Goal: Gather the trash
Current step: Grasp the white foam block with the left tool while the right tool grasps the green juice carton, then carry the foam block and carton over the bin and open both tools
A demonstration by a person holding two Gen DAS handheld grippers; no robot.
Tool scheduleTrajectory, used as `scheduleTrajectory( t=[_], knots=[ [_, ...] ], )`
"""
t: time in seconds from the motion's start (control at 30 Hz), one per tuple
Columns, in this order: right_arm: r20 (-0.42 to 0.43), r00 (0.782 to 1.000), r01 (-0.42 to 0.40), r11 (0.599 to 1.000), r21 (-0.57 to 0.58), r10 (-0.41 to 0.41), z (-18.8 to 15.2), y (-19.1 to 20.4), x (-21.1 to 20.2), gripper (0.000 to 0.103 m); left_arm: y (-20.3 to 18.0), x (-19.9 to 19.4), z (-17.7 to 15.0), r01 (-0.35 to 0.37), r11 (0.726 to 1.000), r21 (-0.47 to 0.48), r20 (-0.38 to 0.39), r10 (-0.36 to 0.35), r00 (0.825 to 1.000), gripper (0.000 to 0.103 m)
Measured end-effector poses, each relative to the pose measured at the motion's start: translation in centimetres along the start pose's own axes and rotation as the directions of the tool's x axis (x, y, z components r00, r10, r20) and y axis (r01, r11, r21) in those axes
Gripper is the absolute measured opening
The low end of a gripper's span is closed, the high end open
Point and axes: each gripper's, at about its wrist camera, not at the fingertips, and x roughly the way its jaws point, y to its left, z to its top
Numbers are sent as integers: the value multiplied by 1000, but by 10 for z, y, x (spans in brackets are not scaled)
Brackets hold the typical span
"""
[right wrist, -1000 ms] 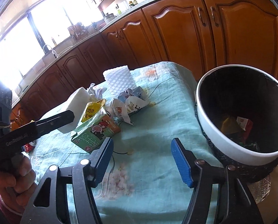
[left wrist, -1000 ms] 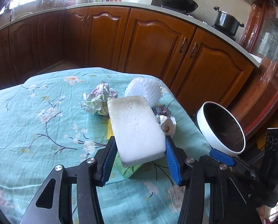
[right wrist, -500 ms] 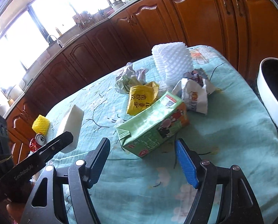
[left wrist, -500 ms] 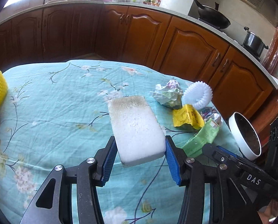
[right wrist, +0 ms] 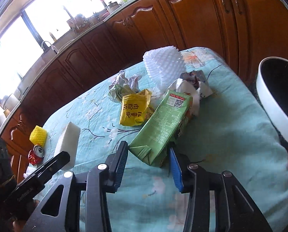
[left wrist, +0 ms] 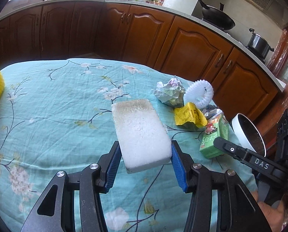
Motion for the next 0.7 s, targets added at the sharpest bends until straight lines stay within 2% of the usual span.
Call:
scheduleTrajectory(
  t=[0.17, 0.27, 0.4, 0.47, 0.5, 0.53, 0.67, 0.7],
  knots=[
    [-38, 999, -17, 1000, -18, 16, -4, -27, -29, 40, -10, 5, -5, 26, 1000, 15, -18, -25, 1000, 49],
    [-48, 998, 26, 998, -58, -29, -8, -35, -39, 40, -17, 9, -8, 40, 999, 21, -31, -39, 999, 49],
    [-49, 996, 74, 997, -30, -75, -4, -42, -32, 43, -25, 15, -10, 48, 998, 29, -51, -47, 998, 49],
    [-49, 996, 73, 997, 7, -72, -1, -44, -29, 53, -30, 14, -12, 48, 998, 35, -49, -46, 998, 49],
    [-44, 997, 72, 997, 26, -71, 0, -45, -28, 65, -31, 14, -12, 47, 998, 41, -49, -45, 998, 49],
    [-32, 997, 72, 997, 38, -71, 2, -45, -26, 71, -33, 13, -12, 47, 998, 43, -50, -45, 998, 49],
    [-4, 996, 92, 994, 58, -92, 7, -46, -20, 70, -40, 13, -14, 49, 998, 49, -52, -47, 998, 49],
    [-2, 994, 111, 993, 51, -111, 7, -48, -16, 68, -42, 13, -14, 53, 997, 52, -54, -51, 997, 49]
  ],
)
